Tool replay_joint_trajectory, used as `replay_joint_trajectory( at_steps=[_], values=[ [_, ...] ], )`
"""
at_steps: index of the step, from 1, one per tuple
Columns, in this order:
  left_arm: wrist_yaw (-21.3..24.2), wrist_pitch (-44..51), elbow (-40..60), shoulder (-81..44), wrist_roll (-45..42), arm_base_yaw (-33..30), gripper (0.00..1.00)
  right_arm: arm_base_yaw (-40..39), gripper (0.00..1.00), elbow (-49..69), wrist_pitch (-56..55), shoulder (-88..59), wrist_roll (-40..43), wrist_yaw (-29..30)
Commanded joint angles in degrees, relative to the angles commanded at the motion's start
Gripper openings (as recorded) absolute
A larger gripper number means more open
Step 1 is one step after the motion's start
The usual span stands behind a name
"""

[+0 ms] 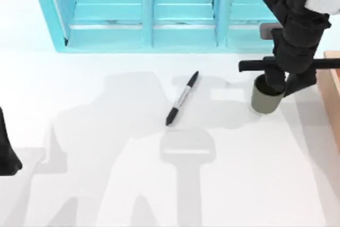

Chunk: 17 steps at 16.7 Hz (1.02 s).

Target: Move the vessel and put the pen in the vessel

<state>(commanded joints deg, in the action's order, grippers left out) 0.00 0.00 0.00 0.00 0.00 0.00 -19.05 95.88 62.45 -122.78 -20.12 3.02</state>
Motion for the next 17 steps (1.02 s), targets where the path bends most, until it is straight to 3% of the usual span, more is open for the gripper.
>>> replay_joint_trajectory(
  at_steps=[11,17],
  values=[
    [0.0,0.0,0.0,0.0,0.0,0.0,1.0,0.0,0.98,0.0,0.0,0.0,0.0,0.0],
    [0.0,0.0,0.0,0.0,0.0,0.0,1.0,0.0,1.0,0.0,0.0,0.0,0.0,0.0]
  ],
)
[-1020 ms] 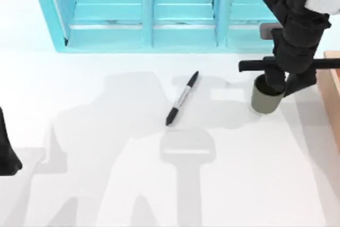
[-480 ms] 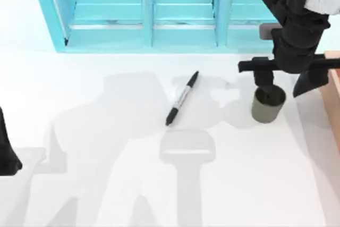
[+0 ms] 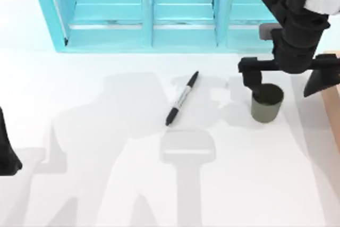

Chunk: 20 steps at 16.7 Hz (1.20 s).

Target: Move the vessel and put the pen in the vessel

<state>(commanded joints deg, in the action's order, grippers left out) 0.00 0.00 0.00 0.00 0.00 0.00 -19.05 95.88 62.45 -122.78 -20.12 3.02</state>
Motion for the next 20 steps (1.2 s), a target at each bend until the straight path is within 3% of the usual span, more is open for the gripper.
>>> replay_joint_trajectory(
  at_steps=[7,15,20],
  values=[
    [0.0,0.0,0.0,0.0,0.0,0.0,1.0,0.58,1.0,4.11,4.06,-0.98,-0.45,-0.01],
    [0.0,0.0,0.0,0.0,0.0,0.0,1.0,0.55,1.0,33.57,29.9,-3.95,-0.11,-0.03],
    [0.0,0.0,0.0,0.0,0.0,0.0,1.0,0.47,1.0,41.11,37.13,-3.97,0.27,0.06]
  ],
)
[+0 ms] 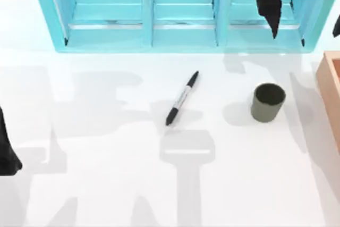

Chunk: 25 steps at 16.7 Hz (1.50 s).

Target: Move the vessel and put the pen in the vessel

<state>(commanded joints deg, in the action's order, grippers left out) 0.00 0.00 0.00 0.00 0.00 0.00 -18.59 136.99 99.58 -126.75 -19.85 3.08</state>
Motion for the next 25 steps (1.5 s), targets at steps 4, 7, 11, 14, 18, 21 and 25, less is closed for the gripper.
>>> replay_joint_trajectory(
  at_steps=[4,7,11,14,18,21,25],
  values=[
    [0.0,0.0,0.0,0.0,0.0,0.0,1.0,-0.01,1.0,-0.17,-0.26,0.12,-0.16,-0.03],
    [0.0,0.0,0.0,0.0,0.0,0.0,1.0,-1.06,1.0,-1.64,-3.66,-0.94,-4.13,-0.94],
    [0.0,0.0,0.0,0.0,0.0,0.0,1.0,-5.14,1.0,-6.14,-13.59,-3.94,-16.91,-3.64],
    [0.0,0.0,0.0,0.0,0.0,0.0,1.0,-9.2,1.0,-10.34,-22.65,-6.51,-28.36,-6.1],
    [0.0,0.0,0.0,0.0,0.0,0.0,1.0,-13.5,1.0,-14.69,-32.39,-8.88,-39.0,-8.54],
    [0.0,0.0,0.0,0.0,0.0,0.0,1.0,-14.41,1.0,-15.6,-34.26,-9.33,-40.87,-9.05],
    [0.0,0.0,0.0,0.0,0.0,0.0,1.0,-14.18,1.0,-15.62,-34.34,-9.26,-40.8,-8.98]
  ],
)
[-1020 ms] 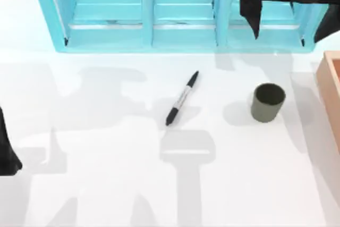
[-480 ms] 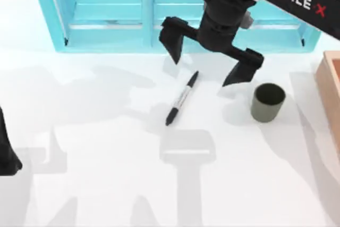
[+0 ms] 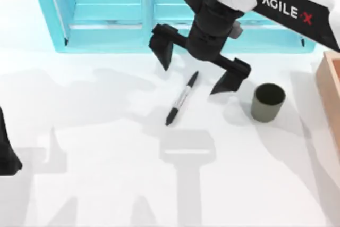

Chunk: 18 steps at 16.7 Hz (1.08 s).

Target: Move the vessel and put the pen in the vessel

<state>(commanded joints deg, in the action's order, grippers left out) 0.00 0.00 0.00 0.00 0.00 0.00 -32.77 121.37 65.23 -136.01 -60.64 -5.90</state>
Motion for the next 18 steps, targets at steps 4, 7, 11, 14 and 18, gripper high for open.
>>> replay_joint_trajectory(
  at_steps=[4,7,11,14,18],
  values=[
    [0.0,0.0,0.0,0.0,0.0,0.0,1.0,-0.66,1.0,-2.31,-6.06,-3.81,-0.54,0.08],
    [0.0,0.0,0.0,0.0,0.0,0.0,1.0,-1.24,1.0,-4.75,-12.77,-7.64,-1.14,0.24],
    [0.0,0.0,0.0,0.0,0.0,0.0,1.0,-1.52,1.0,-5.71,-15.0,-9.28,-1.43,0.28],
    [0.0,0.0,0.0,0.0,0.0,0.0,1.0,-1.52,0.92,-5.71,-15.0,-9.28,-1.43,0.28],
    [0.0,0.0,0.0,0.0,0.0,0.0,1.0,-1.52,0.62,-5.71,-15.0,-9.28,-1.43,0.28]
  ],
)
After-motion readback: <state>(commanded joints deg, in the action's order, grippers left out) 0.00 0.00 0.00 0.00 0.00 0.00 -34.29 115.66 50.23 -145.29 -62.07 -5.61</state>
